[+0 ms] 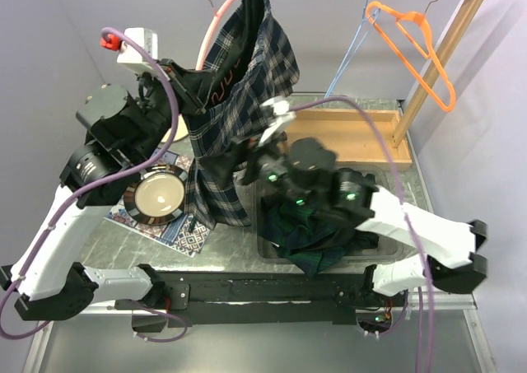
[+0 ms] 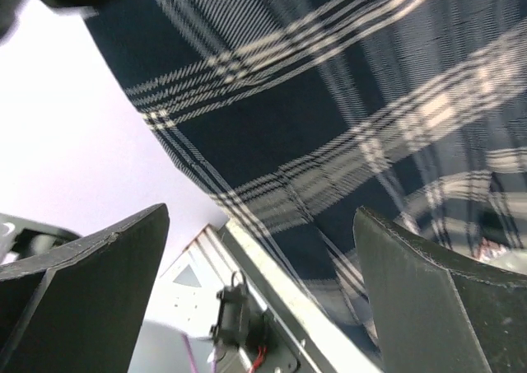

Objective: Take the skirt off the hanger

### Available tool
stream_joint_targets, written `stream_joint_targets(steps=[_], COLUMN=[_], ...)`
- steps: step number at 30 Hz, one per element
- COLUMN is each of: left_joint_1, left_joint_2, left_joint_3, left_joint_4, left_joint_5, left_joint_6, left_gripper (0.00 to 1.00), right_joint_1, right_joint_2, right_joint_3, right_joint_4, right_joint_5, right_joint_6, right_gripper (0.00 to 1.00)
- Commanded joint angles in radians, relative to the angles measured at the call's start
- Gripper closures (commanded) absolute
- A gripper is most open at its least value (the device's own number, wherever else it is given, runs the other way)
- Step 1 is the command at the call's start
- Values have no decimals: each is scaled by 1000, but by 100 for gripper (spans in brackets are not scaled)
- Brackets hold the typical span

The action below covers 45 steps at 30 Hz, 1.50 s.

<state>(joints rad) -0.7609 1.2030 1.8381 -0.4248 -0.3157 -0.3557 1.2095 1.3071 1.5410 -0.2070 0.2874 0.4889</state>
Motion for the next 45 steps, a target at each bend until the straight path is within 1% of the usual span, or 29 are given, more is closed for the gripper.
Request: stream_joint_targets(steps=[1, 3, 4, 6, 7, 8, 9, 10, 11, 12, 13, 15, 16, 18, 19, 22, 23, 26, 29, 31, 32, 36, 38, 39, 41, 42, 43, 45], left_joint_1=[2, 2, 2, 2, 2, 2, 2, 3, 3, 3, 2, 2, 2, 3, 2, 2, 2, 2, 2, 3, 2, 3, 3, 2, 2, 2, 2, 2], left_joint_2=[-60, -56, -53, -46, -43, -43, -45, -49, -54, -65, -69, -74, -72, -77, -82, -105, -111, -138, -184, -217, -227, -272, -286, -298, -310, -321, -329, -353], left_joint_3=[39, 55, 61, 82, 90, 99, 101, 99, 95, 93, 96, 130, 148, 188, 194, 208, 213, 228, 228, 233, 242, 276, 282, 280, 280, 282, 280, 259], left_joint_4=[261, 251, 250, 229, 216, 209, 198, 195, 195, 193, 181, 141, 83, 38, 14, -63, -99, -173, -224, -276, -293, -376, -410, -419, -460, -477, -488, -505], left_joint_5=[-46, -39, -33, -25, -26, -25, -25, -23, -22, -23, -22, -26, -31, -39, -40, -22, -14, 64, 133, 165, 184, 211, 240, 272, 294, 297, 294, 290], left_joint_6=[-22, -26, -25, -23, -23, -22, -23, -22, -16, -11, -5, 18, 24, 29, 26, 0, -18, -58, -92, -101, -109, -134, -134, -131, -124, -123, -126, -134], left_gripper=[99, 99, 99, 99, 99, 99, 99, 99, 99, 99, 99, 99, 99, 99, 99, 99, 99, 99, 99, 99, 99, 99, 99, 99, 99, 99, 99, 99], right_joint_1=[57, 74, 90, 94, 94, 94, 93, 93, 94, 96, 94, 96, 96, 94, 96, 94, 94, 94, 96, 93, 94, 94, 94, 93, 94, 94, 94, 94], right_joint_2=[32, 53, 63, 92, 101, 115, 119, 121, 118, 110, 81, 29, -38, -110, -177, -287, -311, -411, -497, -538, -549, -592, -608, -609, -598, -588, -559, -528], right_joint_3=[-60, -90, -110, -119, -122, -125, -128, -143, -148, -150, -168, -215, -284, -350, -402, -449, -452, -447, -401, -345, -329, -298, -288, -274, -193, -156, -81, 31], right_joint_4=[194, 254, 265, 271, 267, 256, 256, 256, 230, 213, 186, 155, 153, 133, 124, 41, -10, -67, -77, -86, -86, -42, 24, 41, 63, 61, 60, 28], right_joint_5=[102, 151, 215, 266, 288, 333, 354, 372, 396, 403, 403, 406, 412, 435, 440, 481, 492, 503, 495, 530, 574, 651, 628, 583, 502, 418, 385, 334], right_joint_6=[-53, -70, -78, -99, -99, -107, -110, -111, -108, -102, -89, -72, -52, -20, 9, 33, 40, 42, -12, -70, -96, -205, -295, -318, -390, -412, -464, -502], right_gripper=[0, 0, 0, 2, 4, 12, 21, 41, 58, 85, 99, 100, 100, 100, 100, 100, 100, 100, 100, 100, 100, 100, 100, 100, 100, 100, 100, 100])
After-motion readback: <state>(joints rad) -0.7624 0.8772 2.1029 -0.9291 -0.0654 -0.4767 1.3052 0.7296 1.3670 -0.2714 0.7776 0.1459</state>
